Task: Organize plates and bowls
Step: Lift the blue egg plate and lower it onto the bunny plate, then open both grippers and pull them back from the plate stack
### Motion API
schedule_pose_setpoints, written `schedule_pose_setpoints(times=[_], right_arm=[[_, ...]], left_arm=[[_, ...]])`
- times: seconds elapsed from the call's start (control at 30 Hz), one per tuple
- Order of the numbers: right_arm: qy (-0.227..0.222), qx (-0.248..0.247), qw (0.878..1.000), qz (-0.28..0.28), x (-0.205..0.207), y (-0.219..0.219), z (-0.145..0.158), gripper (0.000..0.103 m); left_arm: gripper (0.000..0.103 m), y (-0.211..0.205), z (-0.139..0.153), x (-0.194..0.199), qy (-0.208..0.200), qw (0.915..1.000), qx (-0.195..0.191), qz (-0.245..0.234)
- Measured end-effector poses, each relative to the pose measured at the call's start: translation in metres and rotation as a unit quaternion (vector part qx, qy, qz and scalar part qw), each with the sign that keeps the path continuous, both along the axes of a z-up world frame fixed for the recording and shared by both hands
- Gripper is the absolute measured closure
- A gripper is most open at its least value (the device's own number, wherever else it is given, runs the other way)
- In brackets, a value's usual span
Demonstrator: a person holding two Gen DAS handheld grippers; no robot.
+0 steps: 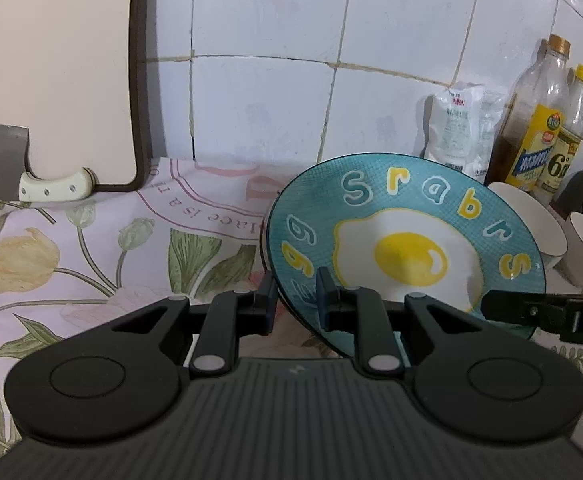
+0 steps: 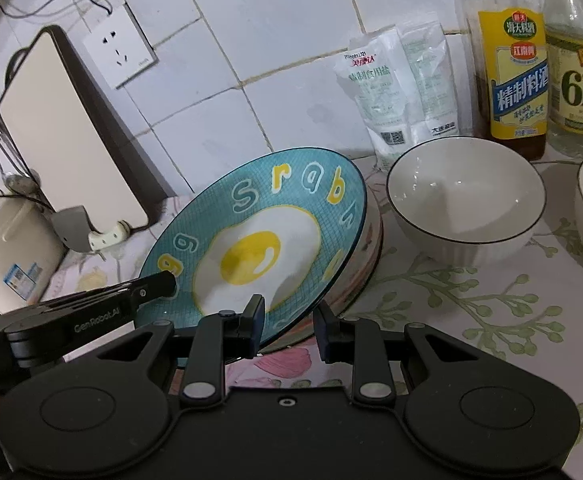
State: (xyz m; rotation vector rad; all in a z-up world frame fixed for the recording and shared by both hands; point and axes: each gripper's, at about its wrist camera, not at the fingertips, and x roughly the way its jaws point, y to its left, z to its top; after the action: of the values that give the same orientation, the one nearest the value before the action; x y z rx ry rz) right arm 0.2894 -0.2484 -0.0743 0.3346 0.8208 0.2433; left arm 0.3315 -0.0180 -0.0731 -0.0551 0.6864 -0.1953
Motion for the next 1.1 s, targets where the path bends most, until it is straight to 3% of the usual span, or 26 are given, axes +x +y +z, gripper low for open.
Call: schedule_pose_setpoints(times=[0.33, 0.47, 0.77, 0.93, 1.1], right_arm=[[0.013, -0.007, 1.0, -0.019, 0.001, 0.002, -0.004, 0.069], [0.006, -0.036, 0.999, -0.034, 0.003, 0.007, -0.001, 0.066], [-0.022, -0.08, 0.996, -0.014, 0.003, 0.018, 0.001, 0.069], [-0.033, -0.07, 0.997, -0.013, -0.001, 0.013, 0.001, 0.07], [-0.062, -0.056, 0.996, -0.001, -0.02, 0.007, 0.011, 0.069]], left_arm=[[0.084, -0.018, 0.0, 0.003, -0.007, 0.9988, 0.049, 0.004], [0.084, -0.023, -0.004, 0.006, -0.006, 0.9976, 0.069, 0.011], [0.083, -0.022, -0.008, 0.009, 0.0, 0.9978, 0.063, 0.019], [0.083, -0.018, -0.004, 0.003, 0.008, 0.9989, 0.045, 0.013], [0.081, -0.02, 0.017, -0.021, -0.031, 0.9976, 0.062, 0.009]])
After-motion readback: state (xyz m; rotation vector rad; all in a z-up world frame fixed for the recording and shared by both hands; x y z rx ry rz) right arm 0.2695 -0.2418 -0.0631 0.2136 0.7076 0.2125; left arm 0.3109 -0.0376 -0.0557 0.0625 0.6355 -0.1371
